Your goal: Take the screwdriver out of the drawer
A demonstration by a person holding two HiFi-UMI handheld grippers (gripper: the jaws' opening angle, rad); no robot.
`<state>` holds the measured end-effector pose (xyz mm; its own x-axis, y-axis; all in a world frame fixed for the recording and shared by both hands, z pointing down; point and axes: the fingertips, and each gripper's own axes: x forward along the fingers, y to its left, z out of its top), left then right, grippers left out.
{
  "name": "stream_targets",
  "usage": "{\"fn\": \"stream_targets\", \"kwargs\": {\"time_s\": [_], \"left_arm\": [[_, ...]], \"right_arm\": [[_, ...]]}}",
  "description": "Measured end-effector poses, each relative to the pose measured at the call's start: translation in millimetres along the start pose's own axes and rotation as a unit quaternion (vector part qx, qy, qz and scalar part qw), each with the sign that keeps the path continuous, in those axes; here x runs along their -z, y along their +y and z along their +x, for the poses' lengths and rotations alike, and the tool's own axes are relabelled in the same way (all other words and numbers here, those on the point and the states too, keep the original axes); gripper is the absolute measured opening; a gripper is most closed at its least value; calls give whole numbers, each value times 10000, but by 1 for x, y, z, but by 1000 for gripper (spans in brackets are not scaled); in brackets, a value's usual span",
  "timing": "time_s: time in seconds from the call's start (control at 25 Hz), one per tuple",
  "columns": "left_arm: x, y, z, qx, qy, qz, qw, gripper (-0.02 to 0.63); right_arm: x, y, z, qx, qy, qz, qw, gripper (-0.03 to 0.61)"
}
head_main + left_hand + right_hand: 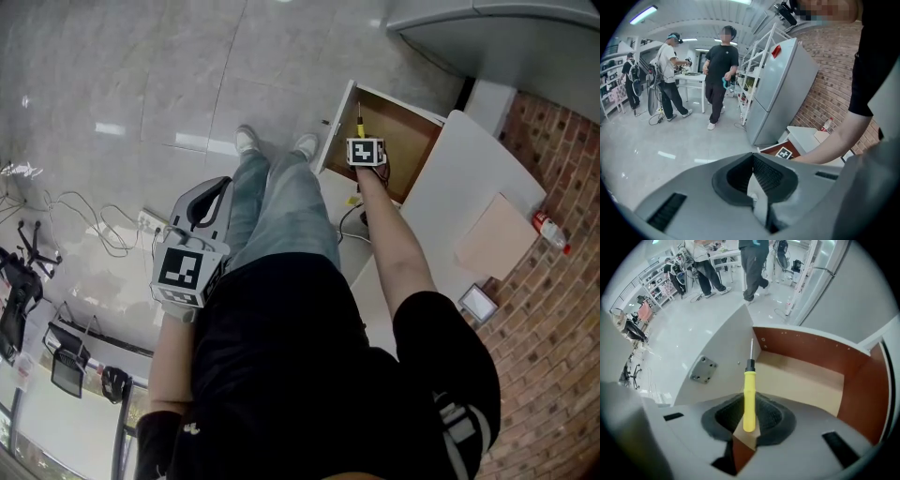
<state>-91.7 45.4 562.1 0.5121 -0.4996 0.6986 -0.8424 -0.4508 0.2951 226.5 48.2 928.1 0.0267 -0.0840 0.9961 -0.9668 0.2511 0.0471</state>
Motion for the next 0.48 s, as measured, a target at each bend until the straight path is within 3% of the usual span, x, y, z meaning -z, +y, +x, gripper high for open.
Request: {"fn": "stream_targets", "kwargs": {"time_s": [0.48], "left_arm": [[-51,0,-22,87,-621,259,9977,3]], "right_arm": [[-64,17,-129,-275,-1265,-109,9915,78]]}}
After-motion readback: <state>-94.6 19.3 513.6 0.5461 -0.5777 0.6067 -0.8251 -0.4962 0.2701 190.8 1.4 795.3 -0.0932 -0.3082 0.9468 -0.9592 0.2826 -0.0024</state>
